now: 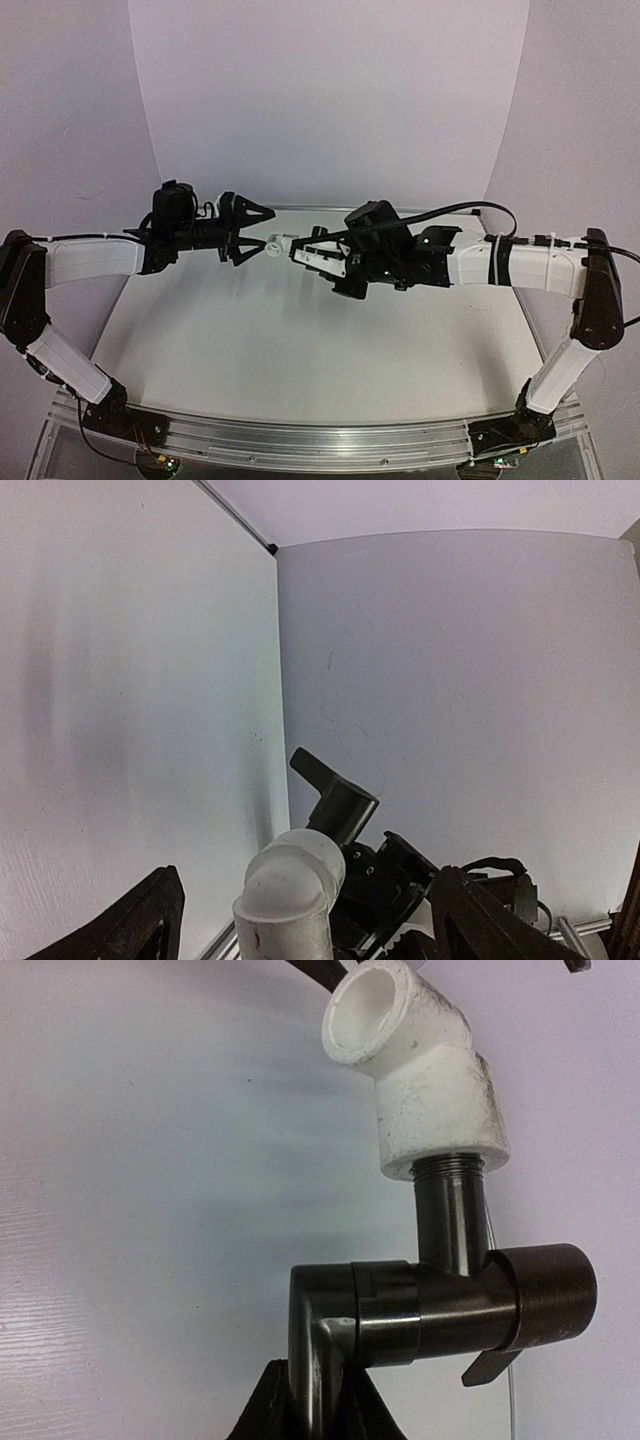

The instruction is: Install the water faucets

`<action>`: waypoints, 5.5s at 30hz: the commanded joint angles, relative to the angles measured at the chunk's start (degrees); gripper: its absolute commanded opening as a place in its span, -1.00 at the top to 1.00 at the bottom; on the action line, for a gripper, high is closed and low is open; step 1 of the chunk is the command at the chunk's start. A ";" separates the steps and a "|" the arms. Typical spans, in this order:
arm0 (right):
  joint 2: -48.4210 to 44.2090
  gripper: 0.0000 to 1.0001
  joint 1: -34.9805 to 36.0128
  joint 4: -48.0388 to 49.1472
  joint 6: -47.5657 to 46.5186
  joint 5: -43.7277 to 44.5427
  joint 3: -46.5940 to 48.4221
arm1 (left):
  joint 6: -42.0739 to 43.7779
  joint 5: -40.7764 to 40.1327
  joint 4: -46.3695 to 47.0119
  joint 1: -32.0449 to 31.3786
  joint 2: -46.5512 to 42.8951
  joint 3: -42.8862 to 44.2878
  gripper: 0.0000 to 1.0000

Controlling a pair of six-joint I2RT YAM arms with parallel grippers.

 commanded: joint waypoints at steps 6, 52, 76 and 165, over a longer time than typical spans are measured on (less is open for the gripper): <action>0.66 1.00 0.20 6.29 -0.73 1.38 4.88 | -1.02 4.68 11.43 -3.89 5.72 2.49 -0.25; -9.87 1.00 -8.48 3.74 11.26 -44.70 -0.29 | 69.50 -4.11 -17.53 -7.14 -13.41 8.79 -0.85; -1.84 1.00 0.50 5.40 -9.38 12.05 3.19 | -9.61 8.19 2.54 4.93 0.93 2.17 -0.85; -10.85 1.00 -13.42 6.16 10.80 -25.25 -4.64 | 40.41 -2.88 -12.39 -2.48 -16.51 5.76 -0.97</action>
